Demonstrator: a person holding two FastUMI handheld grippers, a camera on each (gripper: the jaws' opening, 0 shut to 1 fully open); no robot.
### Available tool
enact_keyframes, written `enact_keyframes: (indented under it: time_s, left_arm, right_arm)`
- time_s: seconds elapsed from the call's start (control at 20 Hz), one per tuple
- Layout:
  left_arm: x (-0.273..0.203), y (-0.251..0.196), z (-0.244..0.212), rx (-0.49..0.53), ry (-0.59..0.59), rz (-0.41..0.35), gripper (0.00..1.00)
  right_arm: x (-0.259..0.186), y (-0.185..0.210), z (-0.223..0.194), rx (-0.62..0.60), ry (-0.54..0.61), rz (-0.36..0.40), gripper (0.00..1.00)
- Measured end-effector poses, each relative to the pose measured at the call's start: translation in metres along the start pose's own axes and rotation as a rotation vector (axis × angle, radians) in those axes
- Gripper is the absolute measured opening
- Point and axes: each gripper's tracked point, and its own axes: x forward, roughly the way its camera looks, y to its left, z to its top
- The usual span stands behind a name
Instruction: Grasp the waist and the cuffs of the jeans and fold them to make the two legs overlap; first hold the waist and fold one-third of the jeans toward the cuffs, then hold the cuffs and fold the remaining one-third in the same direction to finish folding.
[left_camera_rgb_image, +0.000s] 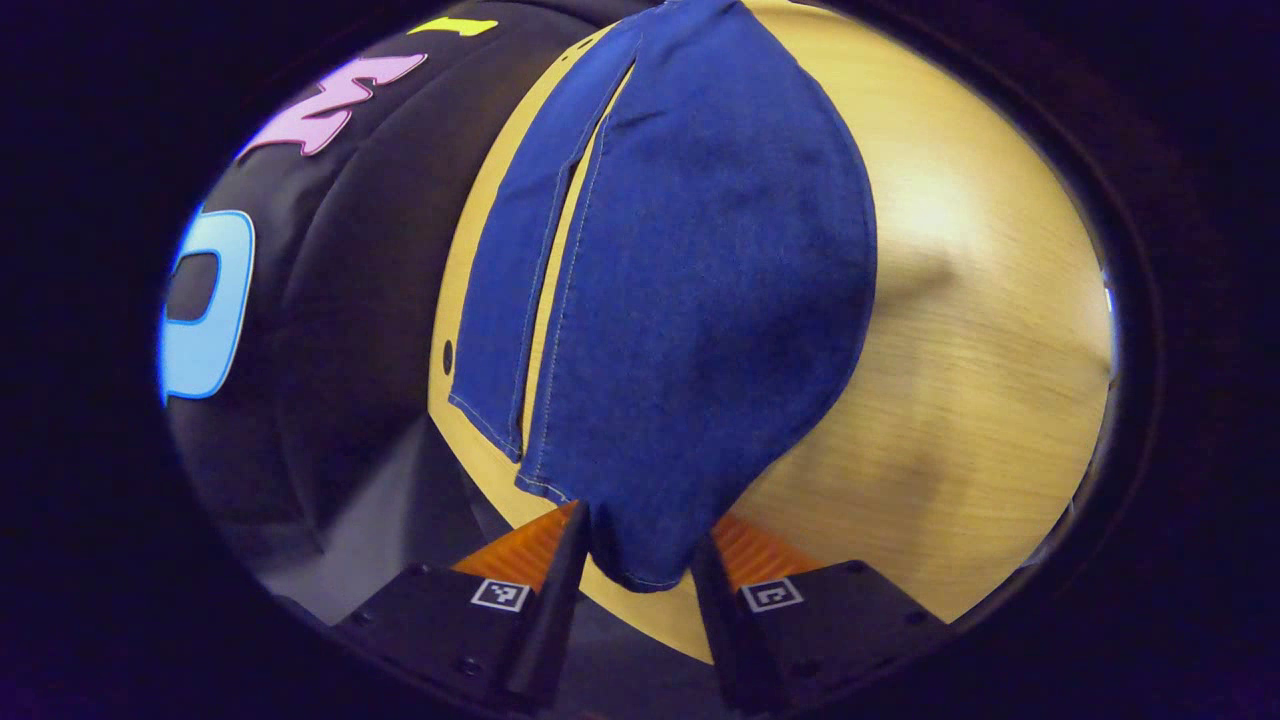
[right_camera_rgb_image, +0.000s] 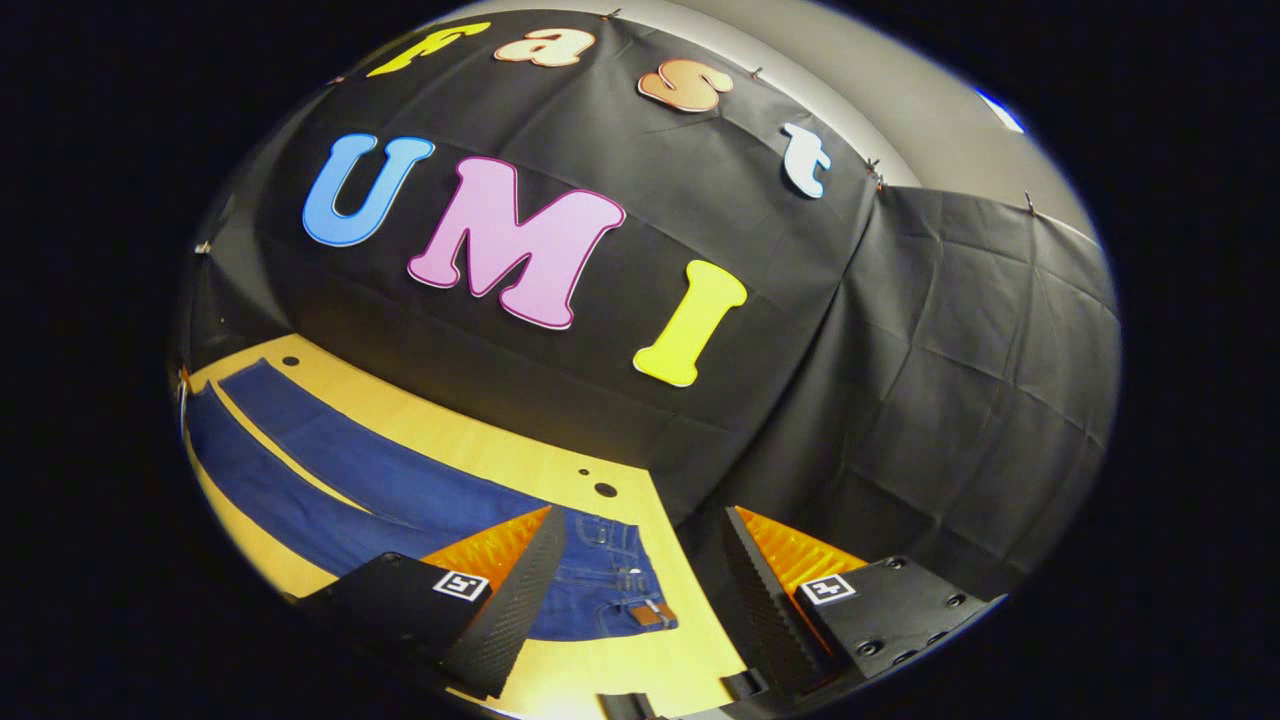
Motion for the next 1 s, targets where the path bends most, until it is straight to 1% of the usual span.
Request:
enact_keyframes:
  time_s: [0.05, 0.1, 0.15, 0.2, 0.3, 0.35, 0.4, 0.45, 0.5, 0.55, 0.7, 0.75, 0.85, 0.95, 1.0]
  left_arm:
    - [0.002, 0.000, 0.001, -0.028, -0.001, -0.023, 0.56]
    - [0.002, -0.005, 0.002, -0.066, 0.002, -0.050, 0.51]
    - [0.002, -0.009, -0.002, -0.109, 0.019, -0.077, 0.41]
    - [0.002, -0.010, -0.001, -0.130, 0.017, -0.086, 0.28]
    - [0.004, -0.007, 0.003, -0.117, 0.031, -0.077, 0.14]
    - [0.005, -0.008, 0.002, -0.108, 0.045, -0.078, 0.13]
    - [0.004, -0.011, 0.004, -0.111, 0.053, -0.086, 0.10]
    - [0.004, -0.013, 0.006, -0.105, 0.054, -0.108, 0.09]
    - [0.004, -0.014, 0.005, -0.097, 0.053, -0.126, 0.08]
    - [0.003, -0.015, 0.005, -0.082, 0.059, -0.145, 0.08]
    - [0.008, -0.017, 0.009, -0.071, 0.099, -0.164, 0.08]
    - [0.008, -0.016, 0.008, -0.069, 0.110, -0.165, 0.08]
    - [0.009, -0.016, 0.008, -0.087, 0.128, -0.167, 0.08]
    - [0.009, -0.014, 0.008, -0.110, 0.137, -0.165, 0.08]
    - [0.010, -0.012, 0.009, -0.110, 0.139, -0.160, 0.08]
  right_arm:
    - [0.011, -0.010, -0.007, -0.050, 0.000, -0.011, 0.96]
    - [0.019, -0.016, -0.010, -0.097, -0.013, -0.013, 0.96]
    - [0.029, -0.023, -0.011, -0.151, -0.034, -0.011, 0.96]
    - [0.041, -0.027, -0.014, -0.214, -0.054, 0.001, 0.96]
    - [0.064, -0.030, -0.025, -0.373, -0.087, 0.057, 0.96]
    - [0.072, -0.028, -0.037, -0.463, -0.093, 0.100, 0.96]
    - [0.083, -0.021, -0.054, -0.570, -0.089, 0.160, 0.96]
    - [0.087, -0.011, -0.075, -0.705, -0.092, 0.242, 0.96]
    - [0.089, -0.002, -0.094, -0.799, -0.094, 0.313, 0.96]
    - [0.090, 0.005, -0.127, -0.903, -0.075, 0.407, 0.96]
    - [0.082, 0.023, -0.210, -1.088, -0.005, 0.634, 0.96]
    - [0.088, 0.030, -0.239, -1.136, 0.021, 0.710, 0.96]
    - [0.100, 0.023, -0.270, -1.180, 0.080, 0.757, 0.96]
    - [0.111, 0.014, -0.294, -1.203, 0.135, 0.768, 0.96]
    - [0.117, 0.012, -0.298, -1.209, 0.153, 0.765, 0.96]
